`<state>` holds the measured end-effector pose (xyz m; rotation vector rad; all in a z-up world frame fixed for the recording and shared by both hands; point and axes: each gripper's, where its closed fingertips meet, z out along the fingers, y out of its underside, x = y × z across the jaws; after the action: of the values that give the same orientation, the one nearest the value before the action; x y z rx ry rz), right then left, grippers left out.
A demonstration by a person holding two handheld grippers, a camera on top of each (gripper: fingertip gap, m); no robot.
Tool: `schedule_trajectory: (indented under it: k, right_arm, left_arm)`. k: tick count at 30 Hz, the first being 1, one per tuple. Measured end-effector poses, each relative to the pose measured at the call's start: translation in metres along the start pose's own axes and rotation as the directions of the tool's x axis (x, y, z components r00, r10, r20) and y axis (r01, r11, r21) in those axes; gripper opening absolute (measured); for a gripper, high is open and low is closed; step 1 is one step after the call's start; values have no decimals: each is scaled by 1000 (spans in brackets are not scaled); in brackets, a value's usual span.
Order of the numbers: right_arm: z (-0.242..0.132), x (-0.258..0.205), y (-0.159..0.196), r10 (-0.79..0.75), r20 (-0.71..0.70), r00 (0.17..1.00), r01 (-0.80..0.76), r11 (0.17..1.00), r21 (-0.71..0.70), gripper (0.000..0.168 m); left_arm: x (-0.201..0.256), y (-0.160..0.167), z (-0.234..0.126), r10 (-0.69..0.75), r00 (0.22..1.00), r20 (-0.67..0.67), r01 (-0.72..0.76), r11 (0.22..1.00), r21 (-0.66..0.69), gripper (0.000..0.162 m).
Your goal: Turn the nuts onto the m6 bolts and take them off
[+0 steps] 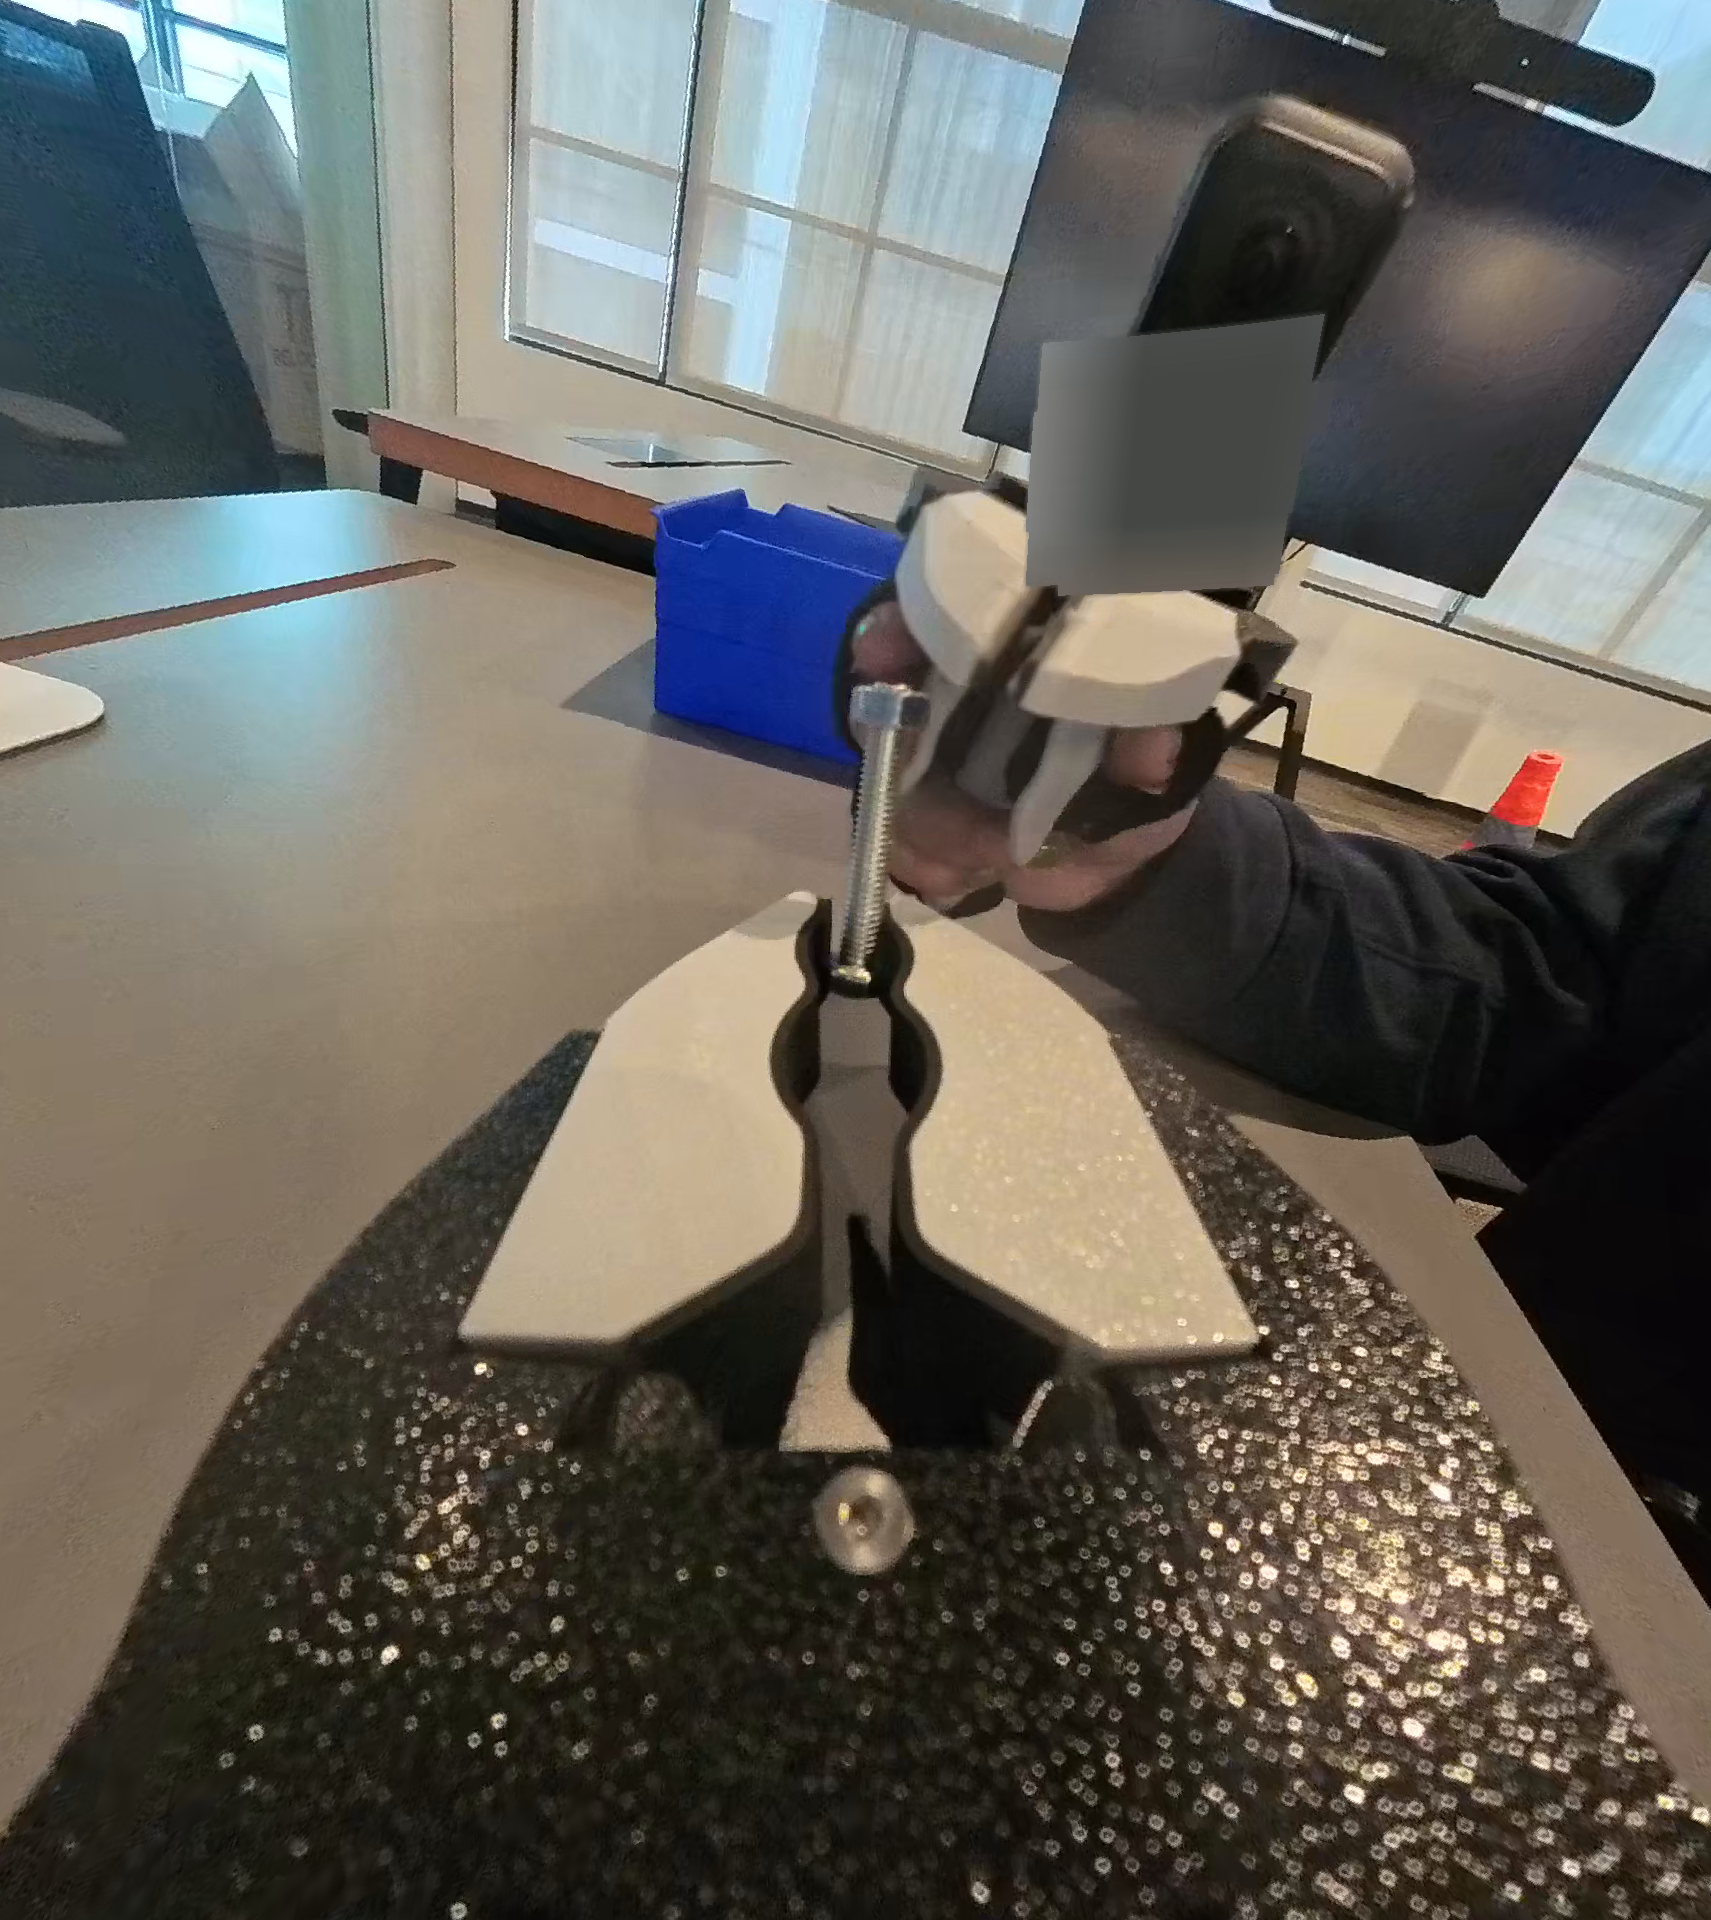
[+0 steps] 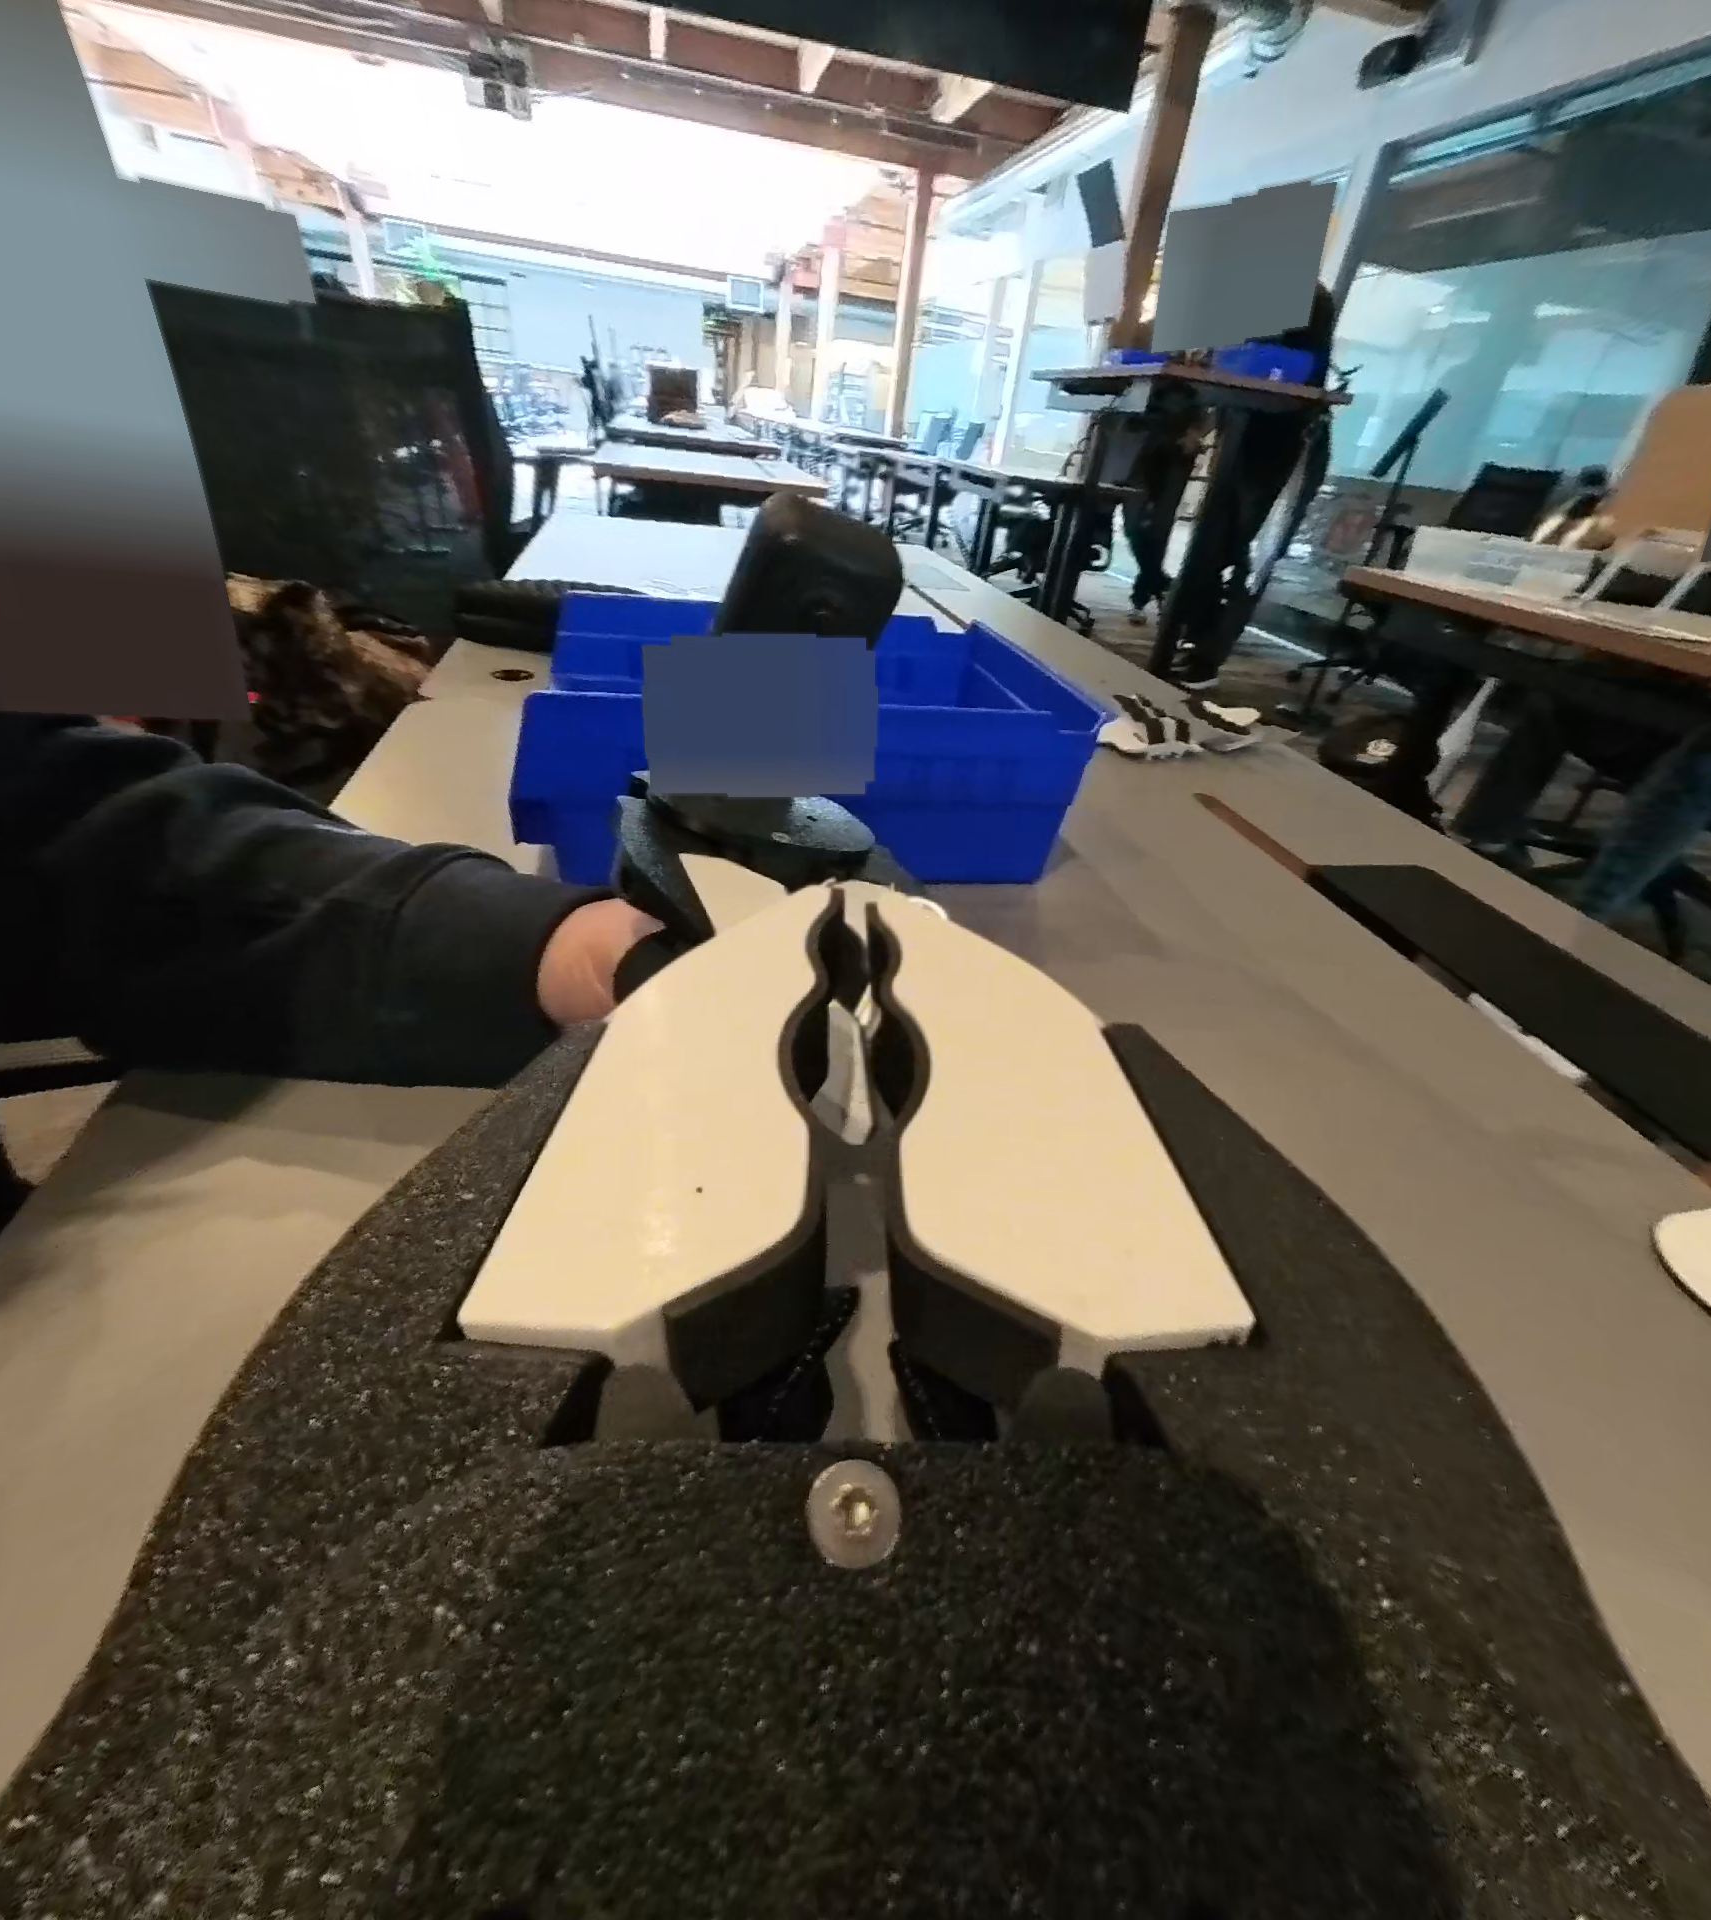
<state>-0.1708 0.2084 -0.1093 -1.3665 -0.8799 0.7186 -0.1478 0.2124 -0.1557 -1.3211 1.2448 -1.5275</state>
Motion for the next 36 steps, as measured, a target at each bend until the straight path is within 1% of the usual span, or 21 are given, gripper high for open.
schedule_trajectory:
  k: [4,7,8,9,10,12,16,19,20,22,23,25,30,32,33,34,36]
  right_arm:
    - [1,14,4,-25,-105,994,23,999,-25,13]
    - [4,10,9,-26,-82,996,22,999,-47,14]
    - [4,5,8,-20,-45,999,18,999,-45,10]
    - [3,-2,7,-13,4,1000,13,999,-39,0]
    - [3,-5,5,-3,25,1000,4,1000,-31,0]
    - [1,-1,4,-8,3,1000,8,1000,-21,1]
    - [0,12,4,-33,-93,995,32,999,-22,12]
    - [3,11,8,-21,-84,996,18,999,-41,15]
    - [4,8,9,-18,-66,998,16,999,-43,14]
    - [3,-2,7,-10,8,1000,10,999,-36,1]
    - [3,-4,6,-3,24,1000,4,1000,-31,0]
    - [2,0,5,-10,-4,1000,10,1000,-20,2]
    - [3,15,8,-25,-114,993,21,999,-35,14]
    - [4,12,10,-21,-90,996,17,999,-44,13]
    - [5,7,9,-19,-55,998,16,999,-39,10]
    - [4,1,8,-18,-14,1000,17,999,-31,1]
    - [3,-1,5,-13,4,1000,13,1000,-19,0]
  left_arm:
    - [0,0,0,-1,1000,0,1,1000,0,8]
    - [0,0,0,-2,1000,0,2,1000,1,8]
    - [0,0,0,-2,1000,0,2,1000,1,8]
    - [0,0,0,-3,1000,0,3,1000,2,8]
    - [0,0,0,-3,1000,0,3,1000,3,8]
    - [0,0,0,-3,1000,0,3,1000,2,8]
    - [0,0,0,-4,1000,-1,4,1000,3,8]
    - [0,0,0,-4,1000,0,4,1000,3,8]
    - [-1,0,0,-5,1000,0,5,1000,3,8]
    - [-1,0,-1,-7,1000,-1,7,1000,5,8]
    - [-1,0,-1,-8,1000,-1,8,1000,6,8]
    - [-1,0,-1,-8,1000,-1,8,1000,5,8]
    - [-1,0,-1,-9,1000,-1,9,1000,5,8]
    - [-1,0,0,-8,1000,-1,8,1000,4,8]
    - [-1,0,-1,-8,1000,-1,8,1000,5,8]
    - [-1,0,-1,-8,1000,-1,8,1000,5,8]
    - [-1,0,-1,-8,1000,-1,8,1000,5,8]
